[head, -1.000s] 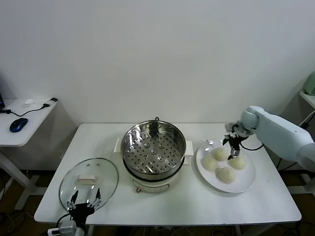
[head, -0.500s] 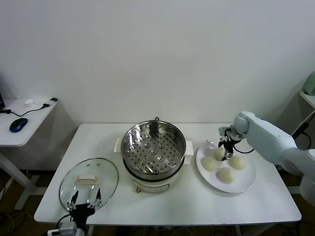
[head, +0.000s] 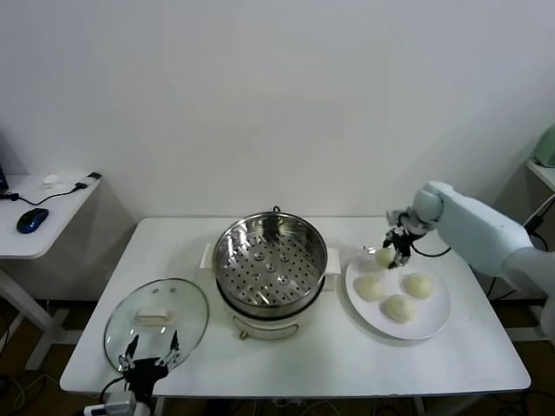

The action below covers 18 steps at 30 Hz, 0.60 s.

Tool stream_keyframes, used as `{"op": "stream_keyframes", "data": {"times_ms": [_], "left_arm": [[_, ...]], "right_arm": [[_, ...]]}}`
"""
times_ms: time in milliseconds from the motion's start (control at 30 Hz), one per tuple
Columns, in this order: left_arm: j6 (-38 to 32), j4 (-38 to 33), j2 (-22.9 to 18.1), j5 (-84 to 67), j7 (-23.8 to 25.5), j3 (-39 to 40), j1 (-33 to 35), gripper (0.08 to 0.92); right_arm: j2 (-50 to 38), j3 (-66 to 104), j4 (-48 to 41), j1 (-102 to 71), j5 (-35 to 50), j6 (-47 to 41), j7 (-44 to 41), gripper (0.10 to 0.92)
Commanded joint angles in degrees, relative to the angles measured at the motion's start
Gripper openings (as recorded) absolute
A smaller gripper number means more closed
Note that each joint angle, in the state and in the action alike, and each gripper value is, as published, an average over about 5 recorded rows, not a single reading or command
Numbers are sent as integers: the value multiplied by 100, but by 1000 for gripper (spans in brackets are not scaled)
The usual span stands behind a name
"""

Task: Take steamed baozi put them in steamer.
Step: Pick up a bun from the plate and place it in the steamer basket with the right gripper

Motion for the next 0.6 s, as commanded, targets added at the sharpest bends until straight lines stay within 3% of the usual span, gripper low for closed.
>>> {"op": "stream_keyframes", "data": {"times_ms": [33,200,300,400,600], "left_arm": [[-16,11,2,43,1,57,8,823],[-55,54,3,38,-17,59,-10,823],[-59,63,6,26,-27,57,-28,823],[-53,54,14,22,-28,57,-41,823],[-43,24,9,27,-27,70,-56,823]], "right_arm": [[247,-1796,1954,2848,1598,589,-218,645],[797,-2097,3536,3240,1868,1221,24,645],[1105,-2038,3929,2888,1310,1783,170,645],[1331,-1884,3682,2409,197,2505,283,645],[1637,-1256,2220,1213,-1654,3364,677,645]]}}
